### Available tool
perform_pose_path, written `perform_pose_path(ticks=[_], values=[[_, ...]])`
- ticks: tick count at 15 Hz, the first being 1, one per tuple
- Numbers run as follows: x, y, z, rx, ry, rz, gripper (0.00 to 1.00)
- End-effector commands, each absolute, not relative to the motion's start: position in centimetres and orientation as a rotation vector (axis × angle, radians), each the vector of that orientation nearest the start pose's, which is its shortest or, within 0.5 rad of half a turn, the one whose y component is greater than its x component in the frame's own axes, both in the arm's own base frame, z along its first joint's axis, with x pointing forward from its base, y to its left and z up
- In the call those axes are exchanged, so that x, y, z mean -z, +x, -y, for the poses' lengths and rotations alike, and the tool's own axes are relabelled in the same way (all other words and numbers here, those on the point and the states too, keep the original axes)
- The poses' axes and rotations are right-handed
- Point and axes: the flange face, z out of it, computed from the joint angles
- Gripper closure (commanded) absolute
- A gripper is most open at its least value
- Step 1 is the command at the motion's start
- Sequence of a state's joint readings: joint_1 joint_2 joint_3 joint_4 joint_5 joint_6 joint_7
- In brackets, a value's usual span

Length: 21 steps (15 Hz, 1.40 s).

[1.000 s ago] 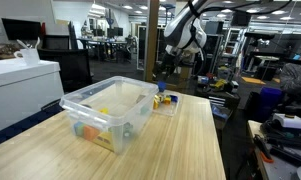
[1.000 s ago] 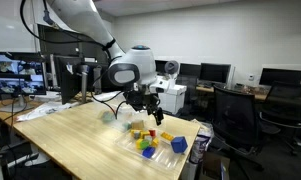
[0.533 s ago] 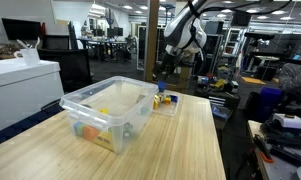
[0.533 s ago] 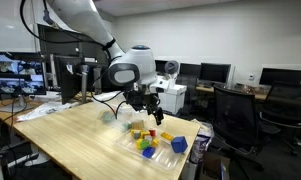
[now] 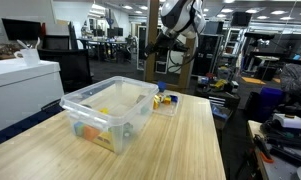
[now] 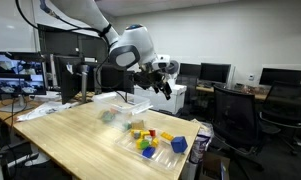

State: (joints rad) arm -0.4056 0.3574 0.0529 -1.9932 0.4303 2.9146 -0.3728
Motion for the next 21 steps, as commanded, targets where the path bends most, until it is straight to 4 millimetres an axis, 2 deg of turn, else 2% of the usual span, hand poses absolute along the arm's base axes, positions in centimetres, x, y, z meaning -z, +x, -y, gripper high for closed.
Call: perform_pose_path(ticks=[1,4,8,10,12,14,17,21], values=[[-36.7,59.2,20.4,1.001,-2.932,-0.325,0.0],[-37.4,59.6,14.9,1.014,-2.892,-0.054,0.0],[-36.5,59.3,9.3,0.992,-2.818,0.293,0.0],[-35.1,58.9,7.8,0.954,-2.794,0.423,0.0],[-32.6,58.2,6.1,0.87,-2.782,0.562,0.0],[-31.2,57.7,4.4,0.842,-2.772,0.642,0.0],[-30.5,57.7,2.5,0.857,-2.752,0.727,0.0],[-30.7,59.3,-0.4,0.955,-2.755,0.749,0.0]])
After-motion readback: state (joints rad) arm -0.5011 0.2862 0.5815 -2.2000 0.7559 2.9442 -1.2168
